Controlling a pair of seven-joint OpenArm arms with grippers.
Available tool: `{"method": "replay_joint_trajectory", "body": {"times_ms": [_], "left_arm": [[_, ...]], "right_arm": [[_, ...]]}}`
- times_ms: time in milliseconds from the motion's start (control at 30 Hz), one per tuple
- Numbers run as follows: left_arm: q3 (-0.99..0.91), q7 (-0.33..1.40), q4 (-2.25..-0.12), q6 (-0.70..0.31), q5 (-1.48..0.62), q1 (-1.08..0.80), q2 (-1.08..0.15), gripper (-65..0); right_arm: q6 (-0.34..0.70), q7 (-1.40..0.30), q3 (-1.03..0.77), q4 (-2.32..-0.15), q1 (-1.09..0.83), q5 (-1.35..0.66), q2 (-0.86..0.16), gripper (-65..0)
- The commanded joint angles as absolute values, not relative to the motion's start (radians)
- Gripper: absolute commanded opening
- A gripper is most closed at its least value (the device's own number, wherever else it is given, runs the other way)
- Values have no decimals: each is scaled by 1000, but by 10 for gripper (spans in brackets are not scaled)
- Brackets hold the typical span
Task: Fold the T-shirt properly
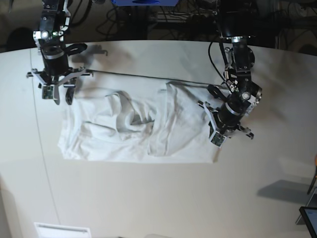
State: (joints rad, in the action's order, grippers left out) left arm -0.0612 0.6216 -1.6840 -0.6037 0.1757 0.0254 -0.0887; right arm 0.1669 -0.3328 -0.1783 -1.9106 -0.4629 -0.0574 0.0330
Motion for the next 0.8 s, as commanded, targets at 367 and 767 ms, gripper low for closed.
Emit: {"method": "replay_joint_trajectory", "body": {"times_ms": [367,767], "left_arm": [[-340,622,-1709,-596,170,-73,-180,-650],[-341,621,-1650,-595,-150,-163,-271,-650]], "right_arm": [[165,-309,-245,-1914,-460,-294,19,-438],[268,-446,-269,-1916,-407,-297,36,-435]]}}
